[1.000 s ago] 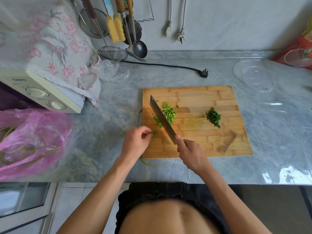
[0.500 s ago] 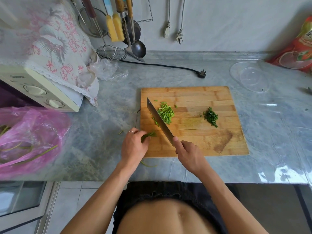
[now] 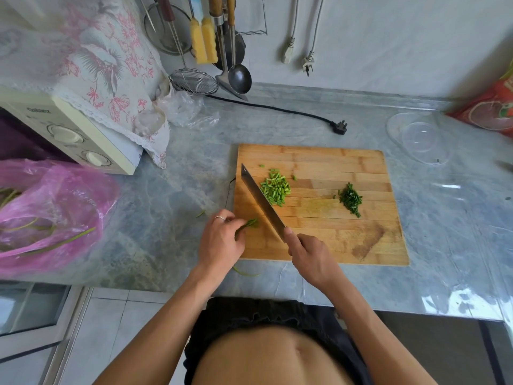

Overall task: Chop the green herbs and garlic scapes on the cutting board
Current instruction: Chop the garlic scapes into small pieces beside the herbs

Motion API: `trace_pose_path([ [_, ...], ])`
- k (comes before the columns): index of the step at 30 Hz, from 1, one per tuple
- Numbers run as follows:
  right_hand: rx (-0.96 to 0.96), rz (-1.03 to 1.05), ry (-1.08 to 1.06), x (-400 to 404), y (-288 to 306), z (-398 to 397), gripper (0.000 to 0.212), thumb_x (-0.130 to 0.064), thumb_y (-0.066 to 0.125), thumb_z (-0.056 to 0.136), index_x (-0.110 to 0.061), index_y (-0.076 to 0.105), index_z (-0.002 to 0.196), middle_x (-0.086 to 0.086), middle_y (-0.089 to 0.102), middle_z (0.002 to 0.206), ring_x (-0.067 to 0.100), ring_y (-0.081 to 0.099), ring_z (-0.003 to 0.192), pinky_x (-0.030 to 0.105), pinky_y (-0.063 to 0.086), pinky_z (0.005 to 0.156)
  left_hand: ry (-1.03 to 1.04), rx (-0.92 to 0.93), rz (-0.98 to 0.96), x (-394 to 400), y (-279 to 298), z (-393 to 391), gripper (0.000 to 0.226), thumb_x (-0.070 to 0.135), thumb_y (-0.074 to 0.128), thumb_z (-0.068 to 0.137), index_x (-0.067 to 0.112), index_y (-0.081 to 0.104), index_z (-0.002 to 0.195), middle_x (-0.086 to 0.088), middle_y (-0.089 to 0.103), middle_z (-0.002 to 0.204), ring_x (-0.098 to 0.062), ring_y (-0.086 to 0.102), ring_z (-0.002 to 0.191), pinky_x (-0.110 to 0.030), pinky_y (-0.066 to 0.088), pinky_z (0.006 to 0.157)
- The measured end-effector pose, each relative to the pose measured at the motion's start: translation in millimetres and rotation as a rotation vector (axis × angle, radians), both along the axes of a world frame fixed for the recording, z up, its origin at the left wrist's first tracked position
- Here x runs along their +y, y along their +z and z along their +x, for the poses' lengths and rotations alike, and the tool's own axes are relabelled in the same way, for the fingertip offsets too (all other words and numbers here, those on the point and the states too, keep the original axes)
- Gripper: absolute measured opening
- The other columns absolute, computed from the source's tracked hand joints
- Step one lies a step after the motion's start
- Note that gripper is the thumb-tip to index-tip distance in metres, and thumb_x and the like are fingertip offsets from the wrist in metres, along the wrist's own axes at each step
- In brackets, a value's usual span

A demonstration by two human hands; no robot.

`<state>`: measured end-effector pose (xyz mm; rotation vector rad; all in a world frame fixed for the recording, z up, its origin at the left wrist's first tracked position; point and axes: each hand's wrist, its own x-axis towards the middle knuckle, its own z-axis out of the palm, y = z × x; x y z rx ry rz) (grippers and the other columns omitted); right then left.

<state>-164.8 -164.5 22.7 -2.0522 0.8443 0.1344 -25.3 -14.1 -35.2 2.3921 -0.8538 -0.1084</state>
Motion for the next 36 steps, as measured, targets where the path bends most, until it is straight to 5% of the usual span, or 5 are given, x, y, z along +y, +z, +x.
trace_pose_path([
  [23, -0.036, 0.074, -0.125, -1.3, 3.7, -10.6, 0.077, -0.064, 0.034, 0.095, 0.01, 0.05, 0.079, 0.005, 0.044, 0.059, 0.018, 0.038, 0.053, 0.032, 0.033, 0.053, 0.038, -0.056, 0.073, -13.1, 9.9, -1.0, 0.006, 0.013, 0.071, 0.085, 0.013, 0.075, 0.091, -0.002, 0.066, 0.085, -0.026, 0.063, 0.078, -0.034, 0.048, 0.06],
  [27, -0.033, 0.113, -0.152, -6.8, 5.3, -15.1, 0.079, -0.066, 0.033, 0.094, 0.01, 0.048, 0.078, 0.004, 0.044, 0.059, 0.017, 0.038, 0.054, 0.033, 0.033, 0.053, 0.105, 0.058, -0.068, -5.2, 10.0, -6.6, 0.006, 0.015, 0.07, 0.088, 0.015, 0.075, 0.092, 0.002, 0.068, 0.083, -0.014, 0.062, 0.071, -0.028, 0.049, 0.057],
  [31, -0.035, 0.128, -0.119, -14.1, 6.8, -21.7, 0.082, -0.07, 0.031, 0.091, 0.009, 0.047, 0.076, 0.004, 0.042, 0.058, 0.017, 0.036, 0.052, 0.033, 0.033, 0.052, 0.24, 0.215, -0.15, -2.4, 14.4, -9.0, 0.008, 0.012, 0.069, 0.089, 0.015, 0.075, 0.093, 0.009, 0.071, 0.079, 0.004, 0.058, 0.062, -0.005, 0.042, 0.058],
  [36, -0.036, 0.138, -0.08, -22.5, 10.3, -24.2, 0.083, -0.07, 0.031, 0.091, 0.01, 0.049, 0.078, 0.004, 0.044, 0.058, 0.016, 0.037, 0.052, 0.032, 0.033, 0.051, 0.162, 0.152, -0.08, -1.5, 19.9, -12.2, 0.008, 0.01, 0.073, 0.085, 0.016, 0.075, 0.089, 0.004, 0.071, 0.084, -0.012, 0.064, 0.074, -0.027, 0.052, 0.063],
])
